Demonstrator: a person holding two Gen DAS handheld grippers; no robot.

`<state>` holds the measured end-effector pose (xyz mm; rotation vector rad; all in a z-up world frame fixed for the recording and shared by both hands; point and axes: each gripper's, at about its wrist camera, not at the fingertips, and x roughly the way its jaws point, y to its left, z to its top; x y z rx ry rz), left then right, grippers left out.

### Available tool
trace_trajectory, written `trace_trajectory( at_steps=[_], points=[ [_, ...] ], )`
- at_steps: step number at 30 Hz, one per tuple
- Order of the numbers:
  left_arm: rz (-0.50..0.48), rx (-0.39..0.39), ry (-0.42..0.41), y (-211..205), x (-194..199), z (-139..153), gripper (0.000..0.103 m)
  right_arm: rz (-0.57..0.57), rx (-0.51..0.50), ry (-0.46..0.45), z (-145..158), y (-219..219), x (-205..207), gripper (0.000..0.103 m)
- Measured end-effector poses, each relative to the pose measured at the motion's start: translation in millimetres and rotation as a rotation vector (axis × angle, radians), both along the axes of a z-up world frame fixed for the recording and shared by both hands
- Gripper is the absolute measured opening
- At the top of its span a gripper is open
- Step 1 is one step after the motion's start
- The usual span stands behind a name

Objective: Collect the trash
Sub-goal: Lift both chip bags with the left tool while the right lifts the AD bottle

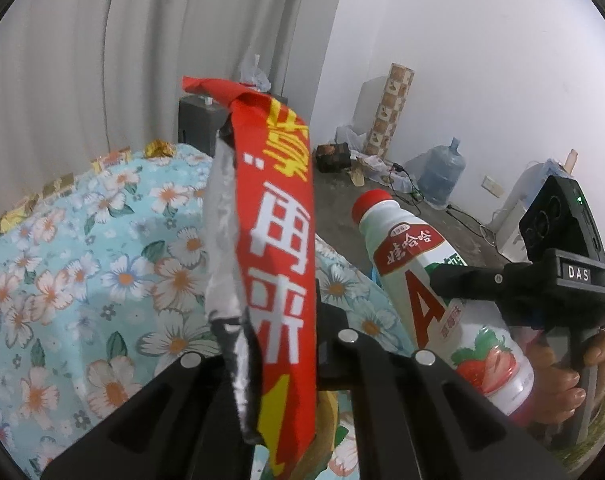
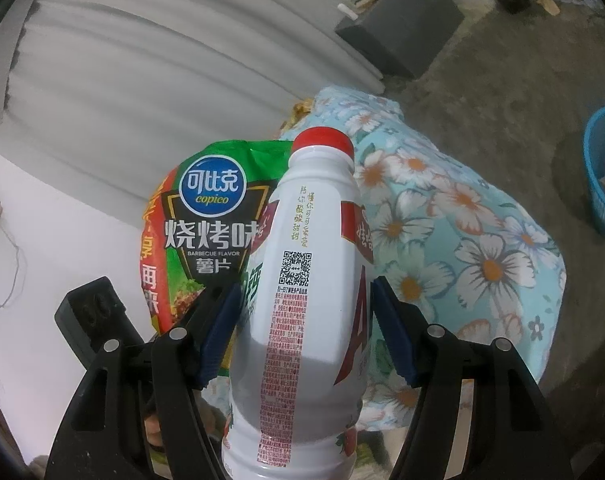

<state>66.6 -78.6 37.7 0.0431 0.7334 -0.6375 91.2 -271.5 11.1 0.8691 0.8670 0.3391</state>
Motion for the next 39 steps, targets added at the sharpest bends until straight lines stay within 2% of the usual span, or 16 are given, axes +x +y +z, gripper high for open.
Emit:
trace_trajectory(
  at_steps=[13,26,39],
  points=[
    [0.023,0.017,-0.090,7,-20,21,0.001,0.018,-0.016,-0.043,18,9,-9,0.063],
    [0.038,0.036,-0.145,8,-30,30,0.001,0.028,-0.023,-0.064,23,11,-12,0.063],
    [-0.033,0.000,-0.147,7,-18,27,0.001,-0.020,-0.013,-0.042,18,4,-16,0.063]
  ],
)
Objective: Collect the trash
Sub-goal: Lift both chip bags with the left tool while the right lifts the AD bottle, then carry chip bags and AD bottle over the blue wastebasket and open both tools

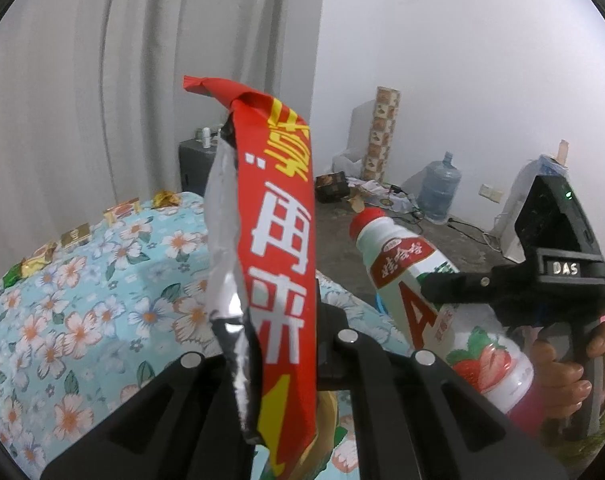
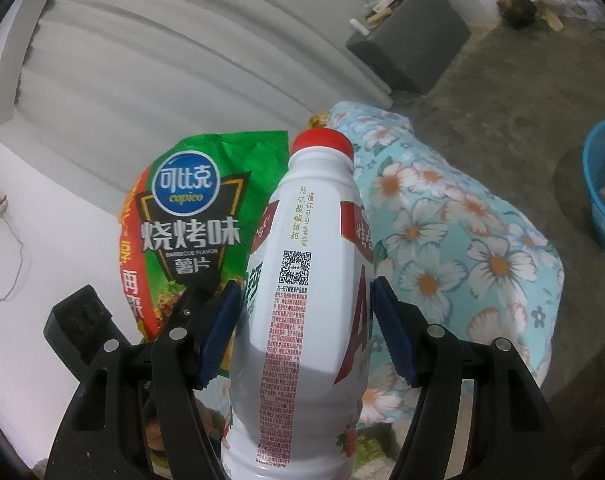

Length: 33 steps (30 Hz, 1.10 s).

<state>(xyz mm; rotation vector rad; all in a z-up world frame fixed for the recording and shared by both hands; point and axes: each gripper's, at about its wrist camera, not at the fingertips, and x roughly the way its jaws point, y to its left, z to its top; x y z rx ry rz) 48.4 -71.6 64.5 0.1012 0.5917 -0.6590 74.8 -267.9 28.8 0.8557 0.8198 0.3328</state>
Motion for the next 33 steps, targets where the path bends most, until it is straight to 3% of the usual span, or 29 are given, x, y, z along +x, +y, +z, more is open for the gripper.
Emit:
trace_trajectory(
  at_steps=[6,24,28,33],
  points=[
    [-0.083,0.017,0.013,-27,15,-4,0.001,-0.060,0.048,0.012,-14,-18,-7,0.063],
    [-0.287,0.146,0.052,-160,24,-24,0.001,-0.250,0.211,0.015,-49,-106,-43,0.063],
    [-0.338,0.145,0.107,-195,40,-27,0.001,-0.385,0.211,-0.002,-50,-150,-70,0.063],
    [-0.407,0.141,0.202,-248,70,-38,0.001,-0.643,0.171,0.031,-59,-212,-120,0.063]
  ],
)
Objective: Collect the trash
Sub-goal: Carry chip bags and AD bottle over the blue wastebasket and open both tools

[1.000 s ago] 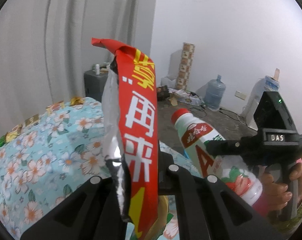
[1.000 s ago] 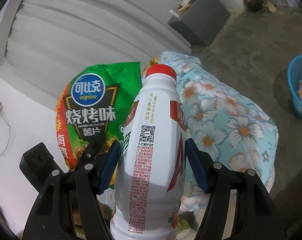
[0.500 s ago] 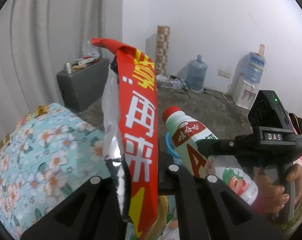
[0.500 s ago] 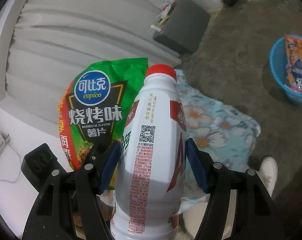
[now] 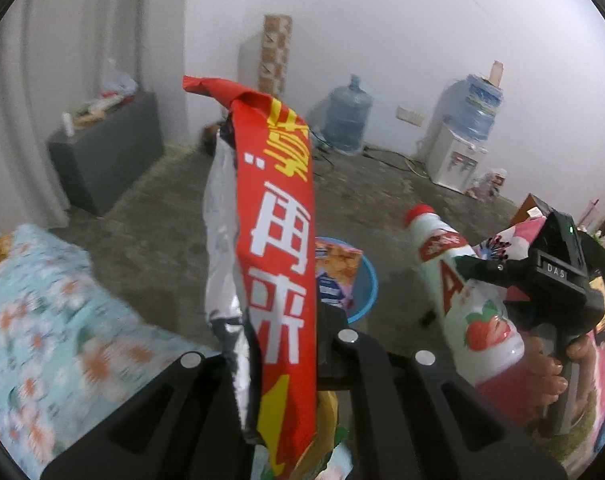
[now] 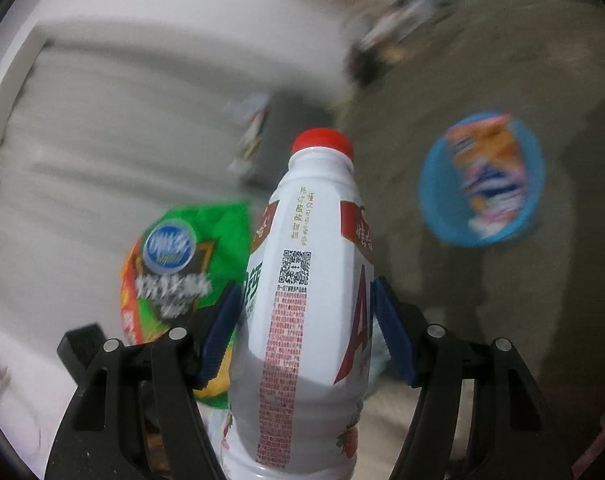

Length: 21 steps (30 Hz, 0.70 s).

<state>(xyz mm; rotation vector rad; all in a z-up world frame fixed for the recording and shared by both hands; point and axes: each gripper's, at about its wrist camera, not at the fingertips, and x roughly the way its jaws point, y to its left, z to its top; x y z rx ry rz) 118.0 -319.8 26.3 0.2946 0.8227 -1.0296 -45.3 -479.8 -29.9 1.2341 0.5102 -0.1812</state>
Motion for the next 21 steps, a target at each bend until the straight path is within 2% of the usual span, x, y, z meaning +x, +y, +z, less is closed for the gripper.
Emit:
trace_trajectory(
  at_steps=[3,6,12,16,18,19,20,21],
  points=[
    [-0.042,0.035,0.070,-39,17,-18,0.001,-0.099,0.016,0.056,-15,-22,-20,0.063],
    [-0.079,0.101,0.080,-80,28,-40,0.001,-0.151,0.042,0.110,-34,-33,-20,0.063],
    [-0.127,0.268,0.074,-172,50,-98,0.002,-0.174,0.063,0.207,-73,-64,16,0.063],
    [-0.129,0.323,0.084,-218,64,-134,0.002,-0.195,0.062,0.273,-95,-87,45,0.064],
    [-0.129,0.338,0.120,-240,71,-156,0.017,-0.225,0.049,0.316,-115,-102,61,0.066],
    [-0.132,0.354,0.158,-251,76,-171,0.044,-0.242,0.048,0.326,-125,-109,63,0.069],
    [-0.127,0.365,0.181,-255,78,-181,0.065,-0.259,0.054,0.339,-140,-116,68,0.071],
    [-0.114,0.379,0.194,-259,81,-191,0.068,-0.261,0.075,0.345,-156,-121,73,0.073]
  ],
)
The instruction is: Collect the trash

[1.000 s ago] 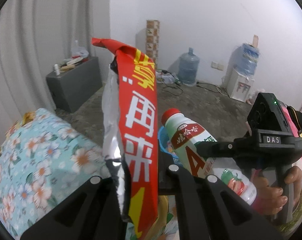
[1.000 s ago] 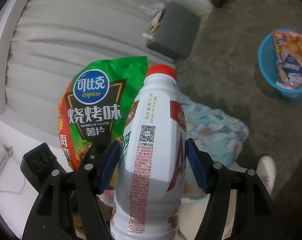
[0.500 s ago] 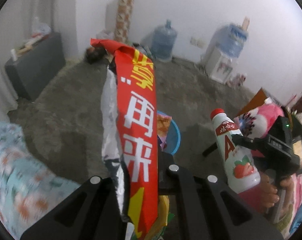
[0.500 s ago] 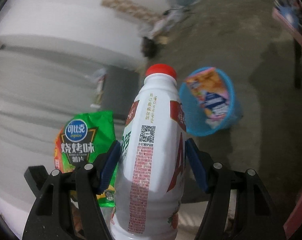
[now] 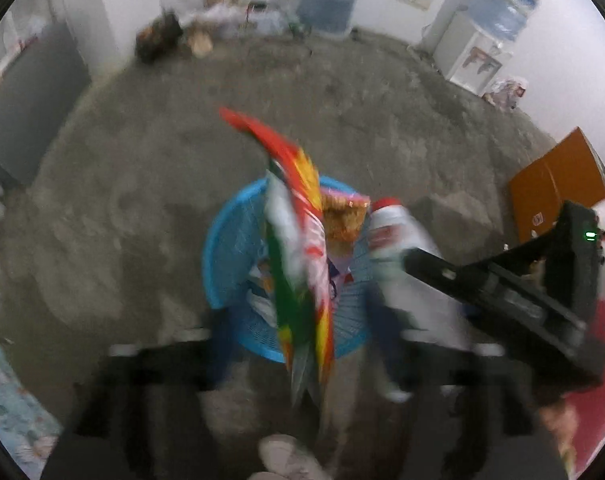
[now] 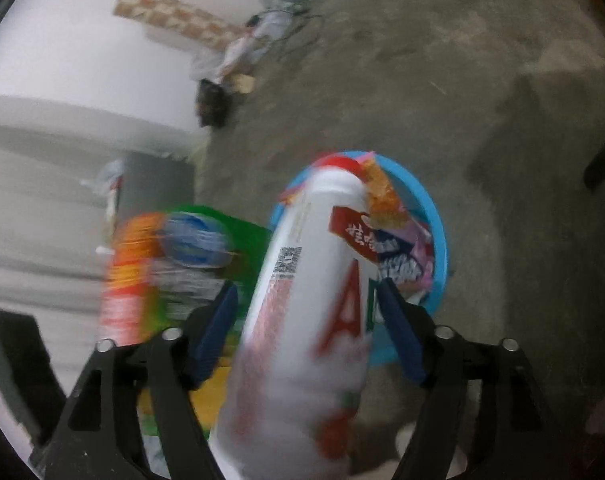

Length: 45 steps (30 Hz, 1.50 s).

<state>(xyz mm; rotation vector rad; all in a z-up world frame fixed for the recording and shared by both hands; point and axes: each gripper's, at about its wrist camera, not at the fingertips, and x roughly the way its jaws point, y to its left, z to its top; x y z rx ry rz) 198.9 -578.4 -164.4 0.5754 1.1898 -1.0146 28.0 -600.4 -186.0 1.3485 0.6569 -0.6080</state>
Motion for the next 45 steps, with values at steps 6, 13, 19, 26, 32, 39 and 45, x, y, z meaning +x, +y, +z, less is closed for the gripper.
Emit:
trace_trajectory(
  at_steps=[6,13,19,26,32,39,45],
  points=[
    [0.066,0.026,0.036,14,8,-10,0.076,-0.050,0.102,0.062,-41,5,-11,0.073],
    [0.057,-0.089,-0.033,41,4,47,0.080,-0.031,0.012,0.088,-15,24,-35,0.073],
    [0.050,-0.254,-0.114,107,-19,127,0.087,0.065,-0.233,0.098,62,62,-37,0.076],
    [0.068,-0.390,-0.212,211,-59,198,0.096,0.136,-0.474,0.084,147,116,-52,0.082],
    [0.223,-0.472,-0.273,312,-88,232,0.097,0.192,-0.672,0.095,206,173,-56,0.088],
    [0.559,-0.431,-0.386,406,-123,246,0.097,0.420,-0.932,0.022,261,274,-49,0.095],
    [0.758,-0.420,-0.638,475,-172,250,0.097,0.648,-1.092,-0.003,269,361,-45,0.095]
  ],
)
